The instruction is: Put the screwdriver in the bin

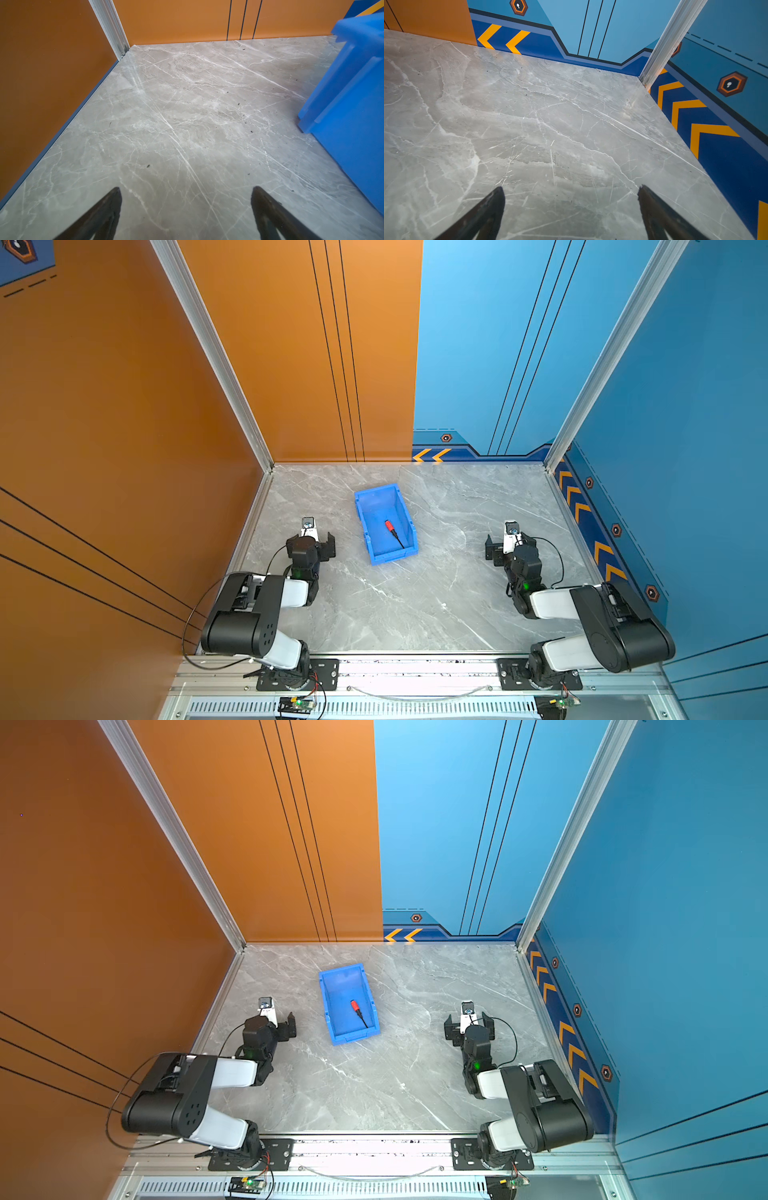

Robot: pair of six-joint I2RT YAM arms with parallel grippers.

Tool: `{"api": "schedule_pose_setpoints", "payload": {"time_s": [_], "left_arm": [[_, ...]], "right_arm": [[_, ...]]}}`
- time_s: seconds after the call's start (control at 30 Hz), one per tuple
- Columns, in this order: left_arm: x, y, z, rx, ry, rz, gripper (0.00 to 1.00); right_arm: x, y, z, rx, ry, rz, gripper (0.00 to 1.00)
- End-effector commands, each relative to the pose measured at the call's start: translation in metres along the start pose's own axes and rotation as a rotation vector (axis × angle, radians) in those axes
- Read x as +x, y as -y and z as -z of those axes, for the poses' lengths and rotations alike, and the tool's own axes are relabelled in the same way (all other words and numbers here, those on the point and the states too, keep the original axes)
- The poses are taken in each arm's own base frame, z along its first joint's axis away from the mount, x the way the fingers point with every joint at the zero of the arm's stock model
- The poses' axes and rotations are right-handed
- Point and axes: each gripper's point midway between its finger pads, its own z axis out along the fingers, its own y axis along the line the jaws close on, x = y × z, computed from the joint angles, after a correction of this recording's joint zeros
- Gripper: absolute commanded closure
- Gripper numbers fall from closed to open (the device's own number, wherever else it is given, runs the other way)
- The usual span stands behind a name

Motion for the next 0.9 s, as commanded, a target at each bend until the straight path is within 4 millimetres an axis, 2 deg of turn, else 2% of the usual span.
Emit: {"api": "schedule_pose_setpoints", "payload": {"time_s": [0.0, 0.13, 0.2, 0.3, 0.37, 0.87], "left_arm": [[-0.023, 0.000, -0.006, 0.005, 0.079, 0.007, 0.02], [-0.023, -0.006, -0.008, -0.032, 0.072, 0.021, 0.02], [-0.022, -0.008, -0.008, -0.037, 0.069, 0.025, 0.02], [-0.022, -0.009, -0.009, -0.054, 0.062, 0.025, 0.02], [-0.023, -0.009, -0.009, -0.053, 0.063, 0.022, 0.02], [-0.021, -0.003, -0.012, 0.009, 0.044, 0.023, 0.02]], "right_arm": [[-0.021, 0.014, 0.000, 0.060, 0.096, -0.067, 0.00], [-0.009, 0.031, -0.008, 0.122, 0.082, -0.143, 0.00], [-0.004, 0.043, -0.014, 0.209, 0.043, -0.159, 0.00], [-0.003, 0.048, -0.030, 0.194, -0.033, -0.190, 0.00], [0.000, 0.054, -0.030, 0.214, -0.044, -0.214, 0.00], [0.000, 0.055, -0.030, 0.216, -0.040, -0.215, 0.00]]}}
